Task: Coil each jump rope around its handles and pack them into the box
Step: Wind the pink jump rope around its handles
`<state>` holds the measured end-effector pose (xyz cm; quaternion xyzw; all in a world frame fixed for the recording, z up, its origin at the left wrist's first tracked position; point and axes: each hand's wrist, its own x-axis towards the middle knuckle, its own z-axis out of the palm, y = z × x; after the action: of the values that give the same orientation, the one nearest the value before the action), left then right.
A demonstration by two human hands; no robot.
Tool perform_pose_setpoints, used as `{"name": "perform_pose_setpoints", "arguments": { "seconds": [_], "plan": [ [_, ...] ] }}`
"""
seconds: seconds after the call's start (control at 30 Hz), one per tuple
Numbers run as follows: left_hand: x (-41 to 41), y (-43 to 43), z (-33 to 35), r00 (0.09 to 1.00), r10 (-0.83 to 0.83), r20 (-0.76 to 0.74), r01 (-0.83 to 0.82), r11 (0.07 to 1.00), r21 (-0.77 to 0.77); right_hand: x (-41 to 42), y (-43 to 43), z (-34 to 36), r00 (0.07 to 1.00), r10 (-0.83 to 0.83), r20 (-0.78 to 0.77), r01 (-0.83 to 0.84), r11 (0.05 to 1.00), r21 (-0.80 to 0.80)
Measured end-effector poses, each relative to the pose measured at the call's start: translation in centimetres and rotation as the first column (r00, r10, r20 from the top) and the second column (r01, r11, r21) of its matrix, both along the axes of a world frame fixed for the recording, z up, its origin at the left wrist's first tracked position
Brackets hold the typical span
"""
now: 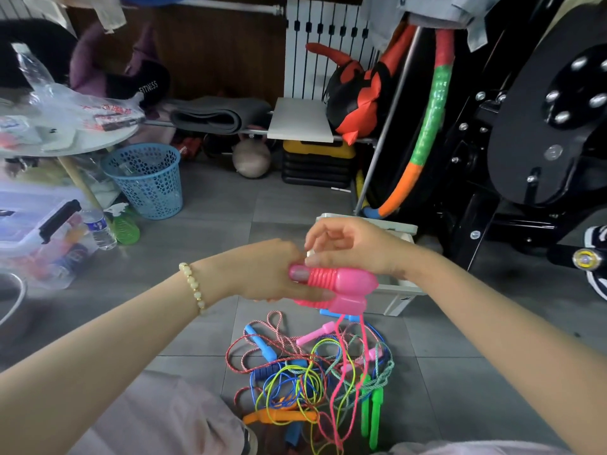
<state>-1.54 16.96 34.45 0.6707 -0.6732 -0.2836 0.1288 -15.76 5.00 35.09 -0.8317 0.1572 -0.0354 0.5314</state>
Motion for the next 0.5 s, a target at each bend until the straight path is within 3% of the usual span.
{"name": "perform_pose_setpoints", "arguments": {
  "seconds": [0.1, 0.27, 0.5],
  "plan": [
    [0.0, 0.2, -0.5, 0.983, 0.021, -0.183, -0.018, 1.000, 0.017, -0.4, 0.2, 0.1, 0.979, -0.133, 0.152, 0.109, 0.981, 0.160],
    [0.5, 0.1, -1.3, 0.873, 0.131, -0.470, -0.140, 0.990, 0.016, -1.1, 0.8, -1.0, 0.951, -0.291, 0.108, 0.179, 0.800, 0.573],
    [0.2, -0.3, -2.1, 0.773, 0.275, -0.573, -0.274, 0.958, 0.090, -0.1, 1.8, -4.3, 0.930, -0.295, 0.219, 0.074, 0.734, 0.675]
  ]
}}
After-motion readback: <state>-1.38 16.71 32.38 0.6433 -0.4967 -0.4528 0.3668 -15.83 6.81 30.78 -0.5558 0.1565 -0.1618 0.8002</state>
